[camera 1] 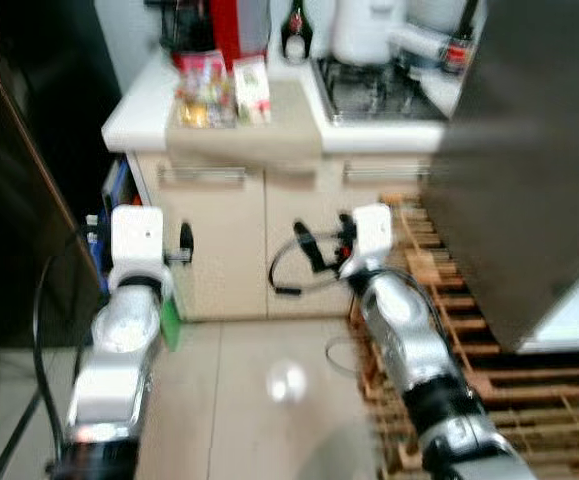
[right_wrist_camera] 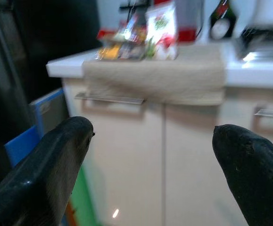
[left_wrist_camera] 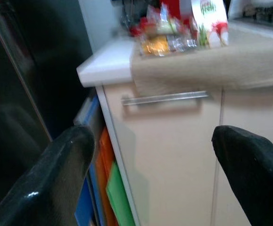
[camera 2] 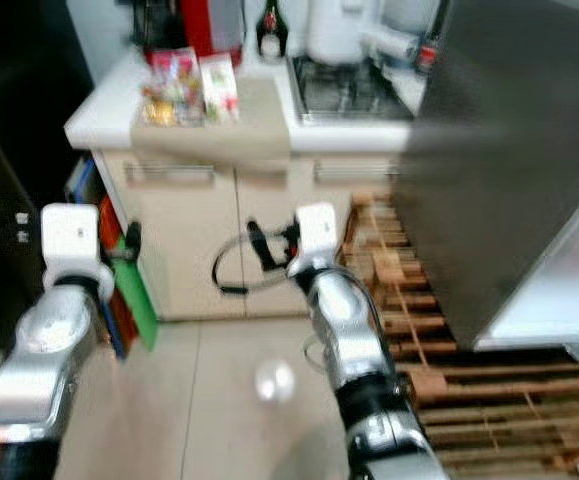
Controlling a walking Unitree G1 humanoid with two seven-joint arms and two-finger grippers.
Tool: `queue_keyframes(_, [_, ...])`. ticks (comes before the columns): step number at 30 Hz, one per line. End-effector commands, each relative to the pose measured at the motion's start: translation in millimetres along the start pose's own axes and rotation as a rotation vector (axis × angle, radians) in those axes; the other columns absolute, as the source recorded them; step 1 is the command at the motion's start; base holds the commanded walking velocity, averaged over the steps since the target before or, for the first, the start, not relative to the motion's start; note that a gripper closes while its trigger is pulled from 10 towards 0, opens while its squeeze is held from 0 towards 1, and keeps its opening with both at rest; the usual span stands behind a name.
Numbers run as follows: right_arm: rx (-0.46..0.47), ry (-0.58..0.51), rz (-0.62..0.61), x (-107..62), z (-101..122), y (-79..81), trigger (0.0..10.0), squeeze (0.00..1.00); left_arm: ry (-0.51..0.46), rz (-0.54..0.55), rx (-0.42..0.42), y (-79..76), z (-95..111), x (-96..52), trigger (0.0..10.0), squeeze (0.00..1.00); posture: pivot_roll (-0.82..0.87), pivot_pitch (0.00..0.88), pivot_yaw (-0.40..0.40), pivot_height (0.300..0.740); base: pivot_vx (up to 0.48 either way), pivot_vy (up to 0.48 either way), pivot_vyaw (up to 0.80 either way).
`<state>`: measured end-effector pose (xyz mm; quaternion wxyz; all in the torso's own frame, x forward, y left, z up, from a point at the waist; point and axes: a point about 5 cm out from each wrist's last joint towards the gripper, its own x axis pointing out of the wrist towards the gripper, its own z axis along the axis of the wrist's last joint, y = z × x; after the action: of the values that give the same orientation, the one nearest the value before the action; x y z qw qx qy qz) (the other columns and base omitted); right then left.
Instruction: Restocking fridge
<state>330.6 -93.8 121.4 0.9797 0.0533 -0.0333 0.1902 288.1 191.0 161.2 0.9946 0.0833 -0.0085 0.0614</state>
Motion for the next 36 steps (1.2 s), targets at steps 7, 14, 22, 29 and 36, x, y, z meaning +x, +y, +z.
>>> queue_keyframes(7, [-0.059, 0.162, -0.149, -81.8, -22.6, -36.7, 10.0, 0.00, 0.206, -0.214, -0.084, -13.8, -37.3, -72.9, 10.0, 0.00, -0.01, 0.000, 0.006, 0.740, 0.000, 0.000, 0.00])
queue_keyframes(14, [-0.090, 0.099, -0.190, -89.8, -7.7, -36.1, 10.0, 0.00, 0.077, -0.203, -0.151, -12.5, -24.5, -69.6, 10.0, 0.00, 0.01, 0.000, -0.032, 0.740, 0.069, 0.000, 0.10])
queue_keyframes(22, [-0.086, 0.146, -0.207, -87.7, -11.2, -37.6, 10.0, 0.00, 0.034, -0.173, -0.146, -9.9, -15.8, -62.7, 10.0, 0.00, 0.01, 0.000, -0.030, 0.740, 0.480, 0.000, 0.58])
queue_keyframes(29, [-0.086, 0.087, -0.220, -78.1, -3.6, -37.8, 10.0, 0.00, 0.007, -0.177, -0.099, -8.6, -14.5, -51.9, 10.0, 0.00, 0.02, 0.000, -0.037, 0.740, 0.480, 0.000, 0.00])
queue_keyframes(36, [-0.109, 0.084, -0.212, -70.8, -2.1, -35.1, 10.0, 0.00, -0.019, -0.200, -0.097, -9.1, -8.2, -40.3, 10.0, 0.00, 0.00, 0.000, -0.024, 0.740, 0.480, 0.000, -0.30])
